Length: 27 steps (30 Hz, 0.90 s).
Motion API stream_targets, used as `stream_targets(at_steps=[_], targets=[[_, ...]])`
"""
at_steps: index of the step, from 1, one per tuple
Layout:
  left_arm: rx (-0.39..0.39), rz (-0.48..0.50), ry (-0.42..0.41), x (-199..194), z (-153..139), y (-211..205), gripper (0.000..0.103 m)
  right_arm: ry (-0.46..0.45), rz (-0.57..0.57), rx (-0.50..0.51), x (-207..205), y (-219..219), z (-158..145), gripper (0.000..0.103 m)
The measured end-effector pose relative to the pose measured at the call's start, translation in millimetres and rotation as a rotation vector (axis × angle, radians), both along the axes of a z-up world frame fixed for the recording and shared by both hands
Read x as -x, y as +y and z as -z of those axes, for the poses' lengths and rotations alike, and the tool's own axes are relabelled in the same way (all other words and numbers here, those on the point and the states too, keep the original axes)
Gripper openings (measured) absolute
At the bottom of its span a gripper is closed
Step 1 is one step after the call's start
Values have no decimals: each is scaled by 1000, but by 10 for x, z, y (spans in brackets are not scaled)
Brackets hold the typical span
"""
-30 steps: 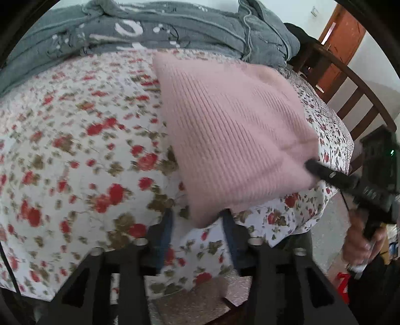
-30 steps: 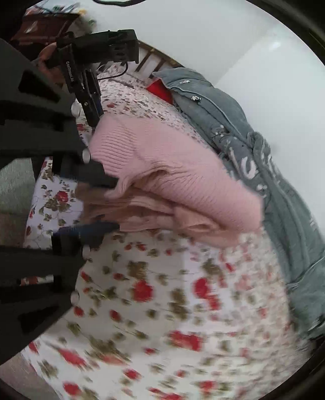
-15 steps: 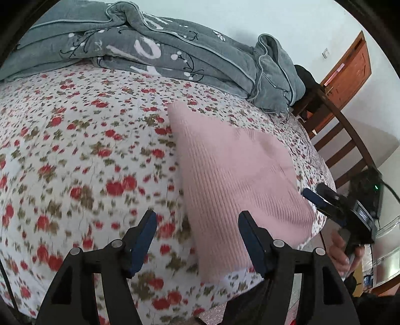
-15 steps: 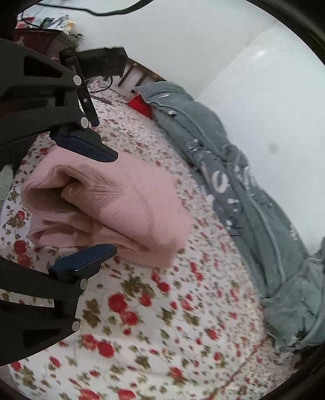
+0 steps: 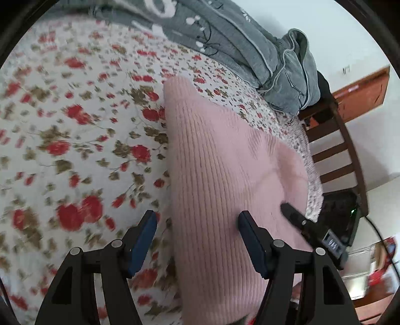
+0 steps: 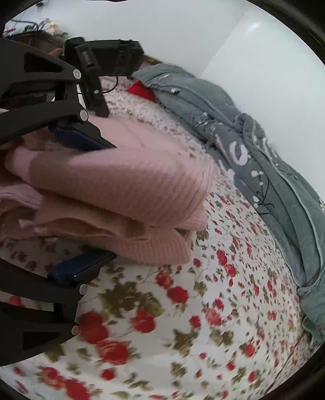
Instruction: Fold small clothes
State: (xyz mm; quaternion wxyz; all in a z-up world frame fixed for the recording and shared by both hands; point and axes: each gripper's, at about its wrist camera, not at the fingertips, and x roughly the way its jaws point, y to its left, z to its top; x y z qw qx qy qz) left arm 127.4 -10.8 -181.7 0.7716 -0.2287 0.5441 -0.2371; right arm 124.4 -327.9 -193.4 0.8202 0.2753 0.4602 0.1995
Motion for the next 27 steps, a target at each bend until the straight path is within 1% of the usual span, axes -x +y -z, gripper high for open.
stream_targets(at_steps=[3,6,7,8,9,10,11,13,17,19,21,24,27], targets=[[63,6,29,-109,148,-61,68,7,-19,19,-93,65,28,78],[105,-11,37,-171,205,-113,63,7,-36,19,-139,87,69,77],[110,-15,38,-182,198,-129,54,5,-36,16,-140,87,69,73],[103,-27,42,-191,176,-148,49,-6,-40,22,-152,112,47,54],[92,-31,38,-191,139,-158,46,-12,-49,18,-150,120,27,45],[79,-28,21,-179,68,-168,41,-17,-50,24,-153,135,-29,42],[66,-21,5,-174,4,-170,39,-32,-56,36,-157,159,-104,39],[43,-18,-23,-177,-148,-139,39,-67,-61,57,-169,231,-249,38],[6,-53,-90,-256,-469,103,38,-110,-79,25,-348,470,-490,38],[-10,-79,-104,-341,-625,294,38,-134,-104,21,-486,657,-583,38],[-30,-97,-100,-454,-724,447,39,-143,-121,2,-608,796,-641,38],[-70,-117,-101,-664,-786,661,39,-153,-148,-12,-851,1052,-674,38],[-98,-130,-97,-830,-700,805,40,-146,-165,-11,-1069,1267,-587,38]])
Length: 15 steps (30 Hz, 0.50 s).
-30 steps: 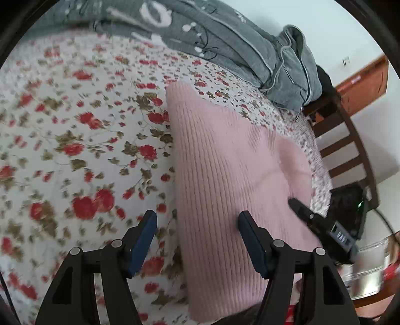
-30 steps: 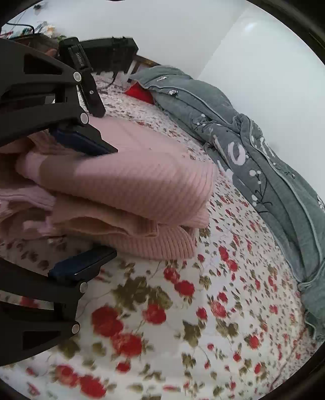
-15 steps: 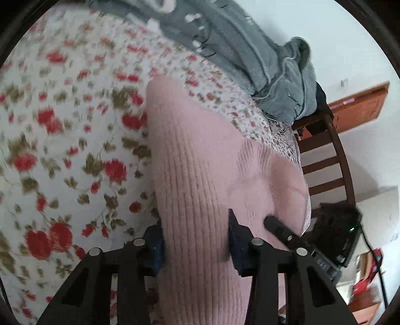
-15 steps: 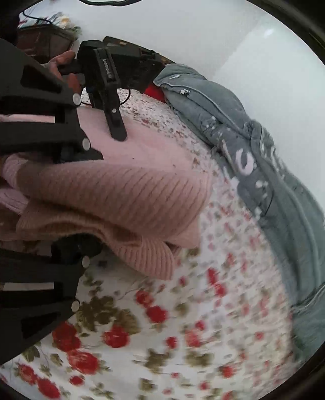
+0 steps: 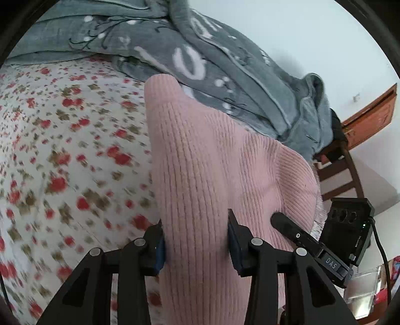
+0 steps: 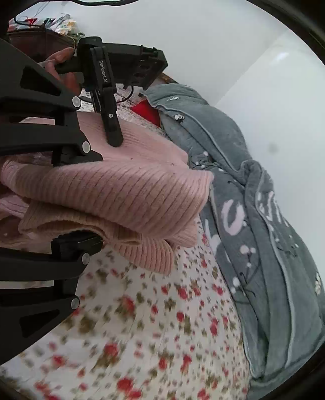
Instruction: Fold small clothes
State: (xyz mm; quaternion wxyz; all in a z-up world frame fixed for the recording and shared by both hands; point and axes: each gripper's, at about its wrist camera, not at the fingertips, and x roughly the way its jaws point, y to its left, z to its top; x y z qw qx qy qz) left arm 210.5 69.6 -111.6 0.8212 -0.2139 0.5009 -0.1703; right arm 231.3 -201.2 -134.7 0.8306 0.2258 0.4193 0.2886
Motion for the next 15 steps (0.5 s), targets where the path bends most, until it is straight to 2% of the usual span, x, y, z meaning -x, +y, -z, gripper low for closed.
stream_targets(at_steps=[3,5,6,8,10,15], targets=[[-23,-15,52,-209,292,73,41,18,-6,41,-193,151,225,38],[-41,-25,78,-281,479,75,44,42,13,139,-309,252,445,38],[-46,-34,89,-309,569,69,46,65,20,182,-335,281,548,42],[-38,-34,50,-291,633,70,58,43,31,197,-328,262,616,47],[-82,-40,5,-234,607,53,66,25,37,246,-302,223,567,58],[-179,-55,-126,40,363,81,66,-60,84,334,-94,93,289,60]])
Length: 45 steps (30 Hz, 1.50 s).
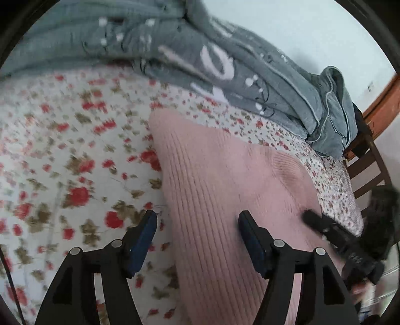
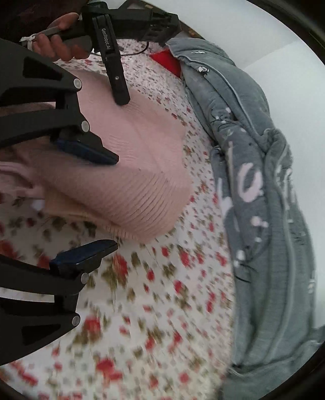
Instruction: Fold small clothes
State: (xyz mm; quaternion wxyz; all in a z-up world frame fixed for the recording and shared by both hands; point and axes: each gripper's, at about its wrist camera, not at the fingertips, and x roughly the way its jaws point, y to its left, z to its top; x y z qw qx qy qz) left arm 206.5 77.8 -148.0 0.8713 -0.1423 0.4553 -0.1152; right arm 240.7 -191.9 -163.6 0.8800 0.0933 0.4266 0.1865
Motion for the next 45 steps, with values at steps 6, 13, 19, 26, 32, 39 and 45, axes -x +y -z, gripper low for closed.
stream_targets(at_steps=[6,13,19,26,32,39,45], targets=[[-62,-42,-198,344,-259,23,66,-284,-36,78,622,141,-359,60],[-209,-27,-222,713,-6,-271,65,-224,-54,219,835,353,199,39],[-213,-20,-130,923,162,-367,66,-177,-20,184,964,237,221,39],[-203,-66,-147,1068,222,-370,67,-187,-3,196,1205,213,267,44],[-215,-84,-234,1201,295,-386,70,-227,24,154,1236,129,362,49],[-138,-104,-285,1247,470,-294,75,-235,58,154,1247,159,434,52],[-94,-100,-275,1218,495,-245,77,-212,81,155,1202,128,463,62]])
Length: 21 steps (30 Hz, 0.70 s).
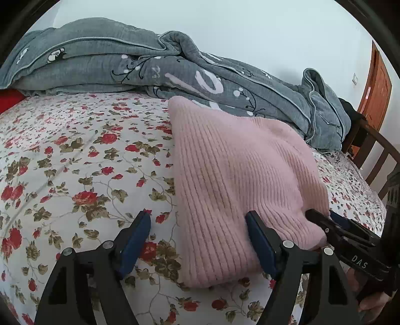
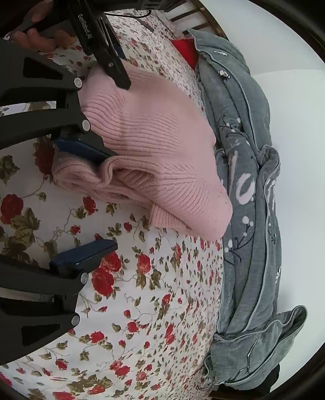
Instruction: Fold small clothes
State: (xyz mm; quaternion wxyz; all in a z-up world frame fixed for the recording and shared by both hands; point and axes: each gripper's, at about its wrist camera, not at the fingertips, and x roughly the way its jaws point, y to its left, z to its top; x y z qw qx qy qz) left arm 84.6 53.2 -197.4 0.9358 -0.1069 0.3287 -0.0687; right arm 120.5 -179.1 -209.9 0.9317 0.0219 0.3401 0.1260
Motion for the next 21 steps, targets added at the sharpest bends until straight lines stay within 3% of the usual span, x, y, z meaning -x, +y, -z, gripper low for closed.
stream_targets(at_steps=[5,21], targets=[[-21,-17,-3,12,-3,-25,80,-3,10,15,2,5,7,67],[-22,-23,-3,17,0,2,81,1,7,1,-3,-12,13,69]])
